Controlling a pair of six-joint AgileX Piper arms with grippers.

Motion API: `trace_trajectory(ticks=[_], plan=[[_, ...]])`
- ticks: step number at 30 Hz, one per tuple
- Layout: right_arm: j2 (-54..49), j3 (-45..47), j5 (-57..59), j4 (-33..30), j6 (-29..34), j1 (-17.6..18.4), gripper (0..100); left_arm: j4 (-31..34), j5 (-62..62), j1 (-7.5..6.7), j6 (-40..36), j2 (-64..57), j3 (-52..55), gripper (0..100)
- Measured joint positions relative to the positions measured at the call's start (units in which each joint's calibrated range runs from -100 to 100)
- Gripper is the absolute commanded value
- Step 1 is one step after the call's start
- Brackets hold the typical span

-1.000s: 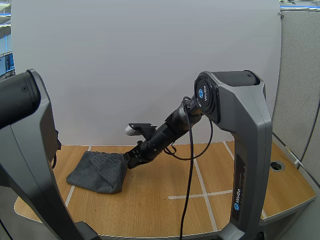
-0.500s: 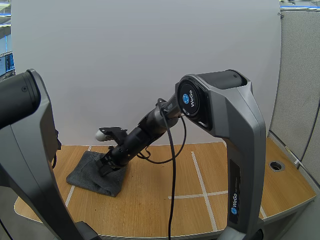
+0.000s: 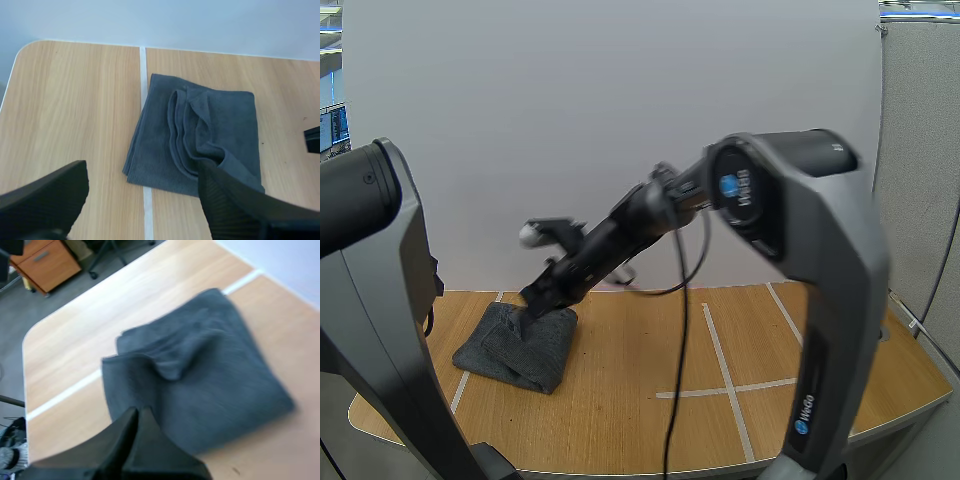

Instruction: Fold the towel

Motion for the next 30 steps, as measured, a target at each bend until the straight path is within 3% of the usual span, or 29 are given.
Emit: trace_trajectory(ticks=[3, 7, 11, 17, 25, 30], plan=[[-5.9, 0.0, 6.2, -7.2, 3.5, -4.9, 0, -3.6, 0.0, -0.22, 2.6, 0.0, 0.0, 100], [-9.1, 2.0, 10.4, -10.6, 4.2, -7.8, 0, -3.7, 0.0, -1.47, 3.2, 0.1, 0.0, 100], [-12.9, 4.5, 12.8, -15.5, 6.0, -10.5, 0, -3.7, 0.0, -4.08, 3.7, 2.6, 0.0, 100], [-18.9, 5.0, 14.6, -20.5, 9.3, -12.6, 0, -3.8, 0.0, -5.46, 4.0, 10.9, -1.3, 100], [-27.8, 5.0, 18.6, -25.4, 13.7, -12.9, 0, -2.9, 0.0, -5.54, 4.0, 18.5, -2.1, 100], [-34.7, 5.0, 20.4, -27.1, 16.5, -12.9, 0, -0.6, -0.2, -7.15, 3.9, 19.4, -2.3, 100]])
